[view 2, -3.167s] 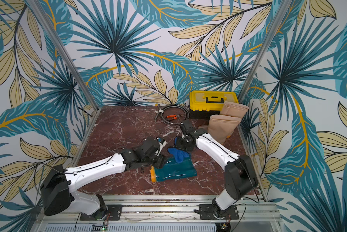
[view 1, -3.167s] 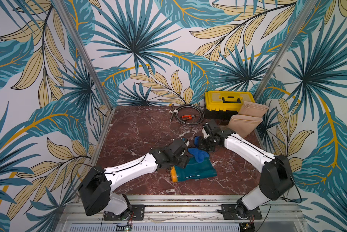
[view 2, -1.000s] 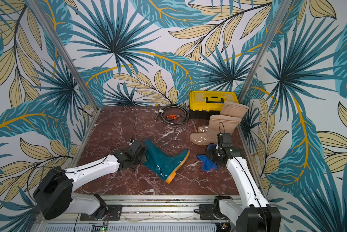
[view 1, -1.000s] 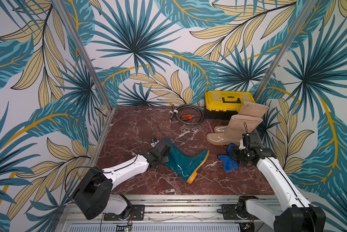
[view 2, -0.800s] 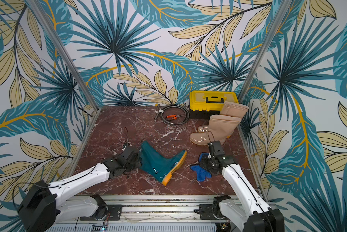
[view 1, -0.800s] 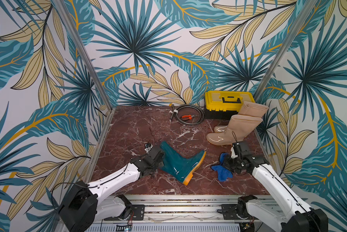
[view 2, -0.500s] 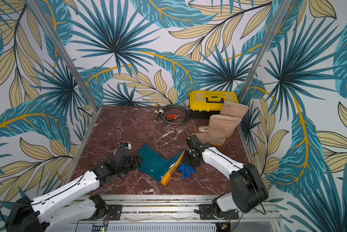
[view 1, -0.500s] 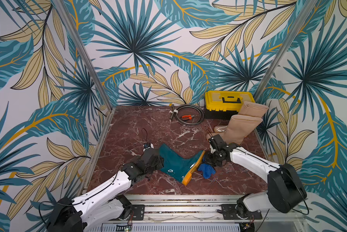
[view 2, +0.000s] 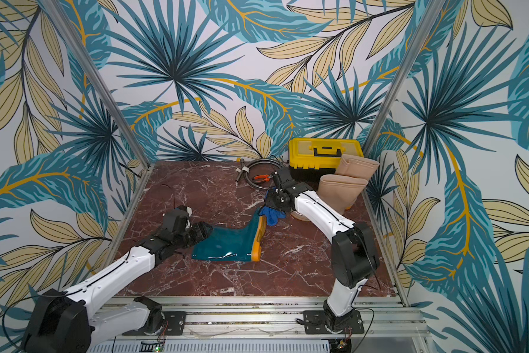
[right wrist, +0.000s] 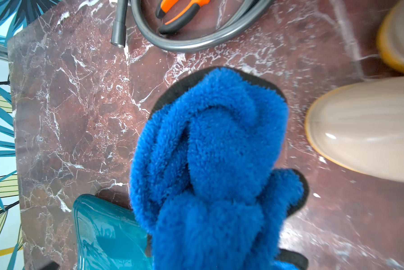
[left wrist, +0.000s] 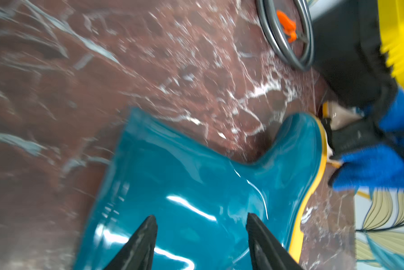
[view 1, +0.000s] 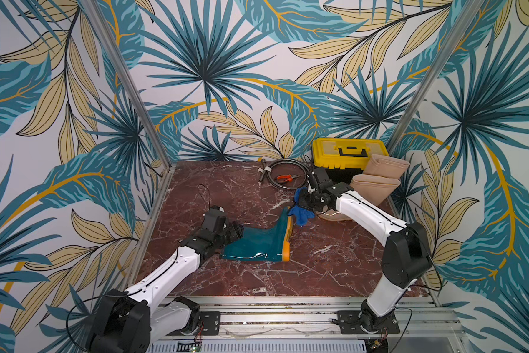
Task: Wipe the rubber boots with a cloth
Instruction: Adjust the rubber boot at the center of the board, then wipe the dirt off the rubber boot.
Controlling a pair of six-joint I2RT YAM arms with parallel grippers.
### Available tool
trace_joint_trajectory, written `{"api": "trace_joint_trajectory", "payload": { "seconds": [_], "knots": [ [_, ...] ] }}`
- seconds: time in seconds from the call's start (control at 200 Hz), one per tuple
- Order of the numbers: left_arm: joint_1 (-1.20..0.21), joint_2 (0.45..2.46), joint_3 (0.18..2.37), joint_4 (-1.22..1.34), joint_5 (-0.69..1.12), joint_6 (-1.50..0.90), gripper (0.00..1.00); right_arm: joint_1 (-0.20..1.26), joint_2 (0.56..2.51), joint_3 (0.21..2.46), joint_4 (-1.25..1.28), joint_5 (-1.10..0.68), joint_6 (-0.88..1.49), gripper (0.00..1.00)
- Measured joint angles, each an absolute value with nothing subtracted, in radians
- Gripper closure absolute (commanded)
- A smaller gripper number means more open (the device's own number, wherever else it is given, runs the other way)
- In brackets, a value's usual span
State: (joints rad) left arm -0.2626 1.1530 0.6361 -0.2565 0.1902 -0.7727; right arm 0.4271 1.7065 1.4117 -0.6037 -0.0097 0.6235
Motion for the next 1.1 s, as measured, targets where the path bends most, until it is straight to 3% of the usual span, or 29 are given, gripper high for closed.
{"api": "trace_joint_trajectory", "payload": {
  "seconds": [0.205, 0.36, 0.546, 0.611, 0.736, 0.836, 0.941, 1.101],
  "knots": [
    [-0.024, 1.404, 0.710, -0.216, 0.514, -0.649, 0.42, 0.524, 1.629, 1.379, -0.655, 0.030, 0.635, 1.00],
    [-0.019, 1.607, 0.780, -0.167, 0.663, -0.606, 0.47, 0.599, 1.668, 1.413, -0.666, 0.024, 0.651, 1.00],
    [-0.047, 1.633, 0.785, -0.145, 0.733, -0.585, 0.57, 0.639, 1.811, 1.563, -0.674, 0.007, 0.652, 1.00],
    [-0.059, 1.632, 0.781, -0.139, 0.749, -0.583, 0.55, 0.657, 1.861, 1.619, -0.677, -0.001, 0.654, 1.00],
    [-0.065, 1.615, 0.741, -0.123, 0.746, -0.588, 0.37, 0.694, 1.951, 1.725, -0.691, -0.016, 0.654, 1.00],
    [-0.062, 1.612, 0.706, -0.125, 0.728, -0.594, 0.37, 0.717, 2.002, 1.784, -0.696, -0.028, 0.654, 1.00],
    [-0.061, 1.623, 0.698, -0.122, 0.741, -0.596, 0.49, 0.733, 2.031, 1.809, -0.707, -0.041, 0.654, 1.00],
    [-0.093, 1.614, 0.699, -0.102, 0.771, -0.607, 0.82, 0.738, 2.068, 1.845, -0.733, -0.061, 0.654, 1.00]
  ]
}}
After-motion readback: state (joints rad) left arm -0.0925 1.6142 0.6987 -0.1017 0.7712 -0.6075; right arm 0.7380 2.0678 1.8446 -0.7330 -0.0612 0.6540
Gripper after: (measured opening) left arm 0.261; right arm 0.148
